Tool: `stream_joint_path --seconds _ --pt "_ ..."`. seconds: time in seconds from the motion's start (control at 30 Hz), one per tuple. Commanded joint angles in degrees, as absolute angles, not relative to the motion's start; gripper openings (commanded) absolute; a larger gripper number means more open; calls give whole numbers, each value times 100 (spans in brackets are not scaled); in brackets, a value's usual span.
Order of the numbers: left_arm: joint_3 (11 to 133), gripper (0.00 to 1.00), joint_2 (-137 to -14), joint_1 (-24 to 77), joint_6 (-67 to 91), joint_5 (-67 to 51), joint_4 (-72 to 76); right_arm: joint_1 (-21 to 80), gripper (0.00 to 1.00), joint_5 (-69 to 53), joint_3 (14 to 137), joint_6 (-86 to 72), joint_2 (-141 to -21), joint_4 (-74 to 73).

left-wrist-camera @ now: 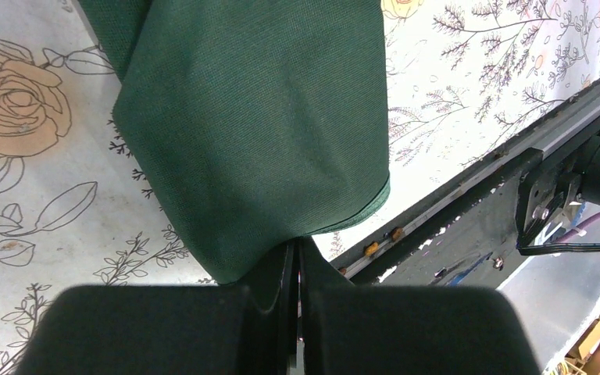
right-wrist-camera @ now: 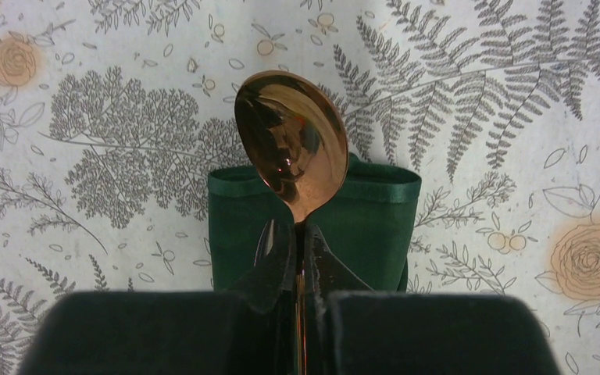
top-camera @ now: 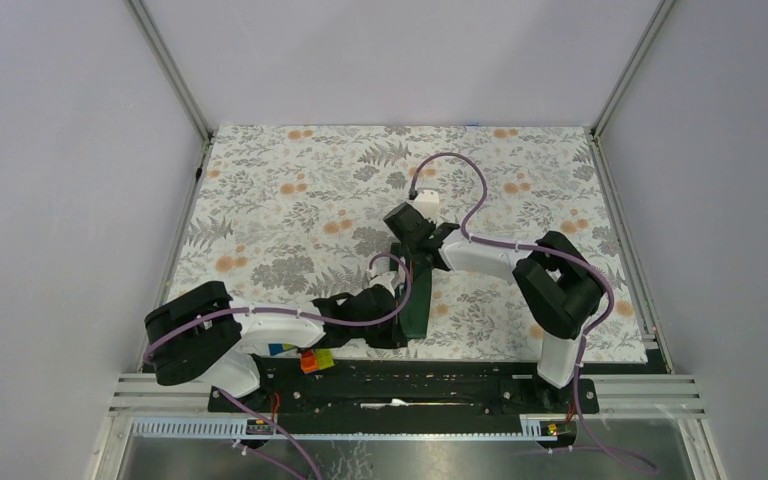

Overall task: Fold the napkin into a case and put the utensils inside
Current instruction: Insert the spoon into the folded napkin.

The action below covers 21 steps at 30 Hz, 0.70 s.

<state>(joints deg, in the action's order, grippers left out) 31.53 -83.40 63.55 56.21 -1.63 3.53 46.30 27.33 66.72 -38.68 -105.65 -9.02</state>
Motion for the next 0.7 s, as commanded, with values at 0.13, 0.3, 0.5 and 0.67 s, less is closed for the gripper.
stream_joint_path --seconds 0.13,0.3,0.5,0.67 --pt "3155 1 -8430 6293 5642 -88 381 4860 0 2837 6569 -4254 -10234 -1287" --pt "3142 1 -8423 6288 5651 -89 380 4966 0 2816 6444 -4397 -10144 -1399" --pt "3133 1 -8419 6285 5643 -81 378 5089 0 2708 6321 -4558 -10125 -1479" --pt "3151 1 -8437 6276 5638 -71 365 5131 0 2624 6280 -4706 -10114 -1574"
